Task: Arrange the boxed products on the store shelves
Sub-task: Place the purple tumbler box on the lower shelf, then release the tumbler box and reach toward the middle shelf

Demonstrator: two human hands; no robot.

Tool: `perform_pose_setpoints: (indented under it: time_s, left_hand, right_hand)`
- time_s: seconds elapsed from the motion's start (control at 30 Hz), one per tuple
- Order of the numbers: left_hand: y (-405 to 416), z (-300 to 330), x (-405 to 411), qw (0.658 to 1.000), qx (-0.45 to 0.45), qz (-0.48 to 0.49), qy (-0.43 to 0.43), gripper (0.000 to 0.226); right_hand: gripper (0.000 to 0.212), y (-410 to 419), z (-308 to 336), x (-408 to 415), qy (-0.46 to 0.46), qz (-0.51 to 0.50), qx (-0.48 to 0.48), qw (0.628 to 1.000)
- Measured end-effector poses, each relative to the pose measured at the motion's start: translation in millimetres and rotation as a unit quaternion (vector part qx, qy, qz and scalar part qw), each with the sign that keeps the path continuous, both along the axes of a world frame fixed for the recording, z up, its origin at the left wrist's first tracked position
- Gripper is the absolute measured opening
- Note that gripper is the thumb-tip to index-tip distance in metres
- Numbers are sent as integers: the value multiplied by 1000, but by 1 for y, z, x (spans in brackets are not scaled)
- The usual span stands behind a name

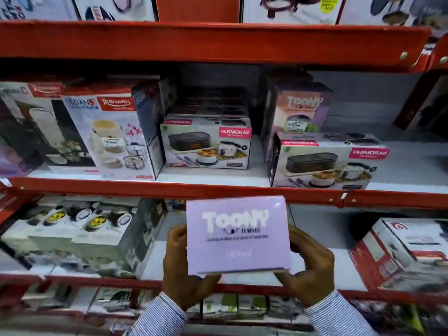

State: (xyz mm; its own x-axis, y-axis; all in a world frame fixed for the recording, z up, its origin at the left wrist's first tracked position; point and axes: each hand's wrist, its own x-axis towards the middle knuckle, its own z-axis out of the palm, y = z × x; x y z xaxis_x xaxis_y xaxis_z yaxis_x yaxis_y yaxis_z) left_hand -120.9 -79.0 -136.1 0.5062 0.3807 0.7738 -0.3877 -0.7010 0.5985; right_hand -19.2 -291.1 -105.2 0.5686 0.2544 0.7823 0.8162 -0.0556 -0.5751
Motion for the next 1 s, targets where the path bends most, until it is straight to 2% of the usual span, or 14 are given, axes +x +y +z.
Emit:
perform_pose_setpoints:
  time_s: [0.1, 0.17, 0.27, 0.4, 0.53, 0.67, 0.8, 0.87, 1.0]
  left_hand:
    - [5, -8, 9, 999, 36, 8, -7, 55]
    - [7, -15, 13, 999, 32, 5, 24, 54]
    - [5, -37, 15, 992, 20, -7, 124, 57]
    - [4, -76, 31, 961, -12, 0, 275, 57]
    - [1, -102, 56, 932, -87, -37, 350, 53]
    - [0, -120, 67, 905, -121, -41, 405, 48]
    - [0, -131, 62, 895, -133, -50, 423, 59]
    - [2, -128, 58, 898, -125, -15, 421, 65]
    - [-3, -79, 59, 952, -95, 83, 279, 50]
  right_hand:
    - [40, -3, -15, 8, 22, -9, -18, 1000]
    - [41, -5, -31, 13, 55, -14, -35, 998]
    - [44, -6, -56, 22, 132, 11, -58, 990]
    - [44, 1, -89, 34, 241, 17, -109, 964]
    - [44, 15, -134, 58, 331, -3, -148, 932]
    - [47, 24, -166, 72, 358, -27, -234, 904]
    - [49, 20, -173, 73, 364, -22, -227, 903]
    - [48, 12, -164, 70, 367, -21, -207, 907]
    - [48, -12, -119, 71, 284, -109, -91, 948]
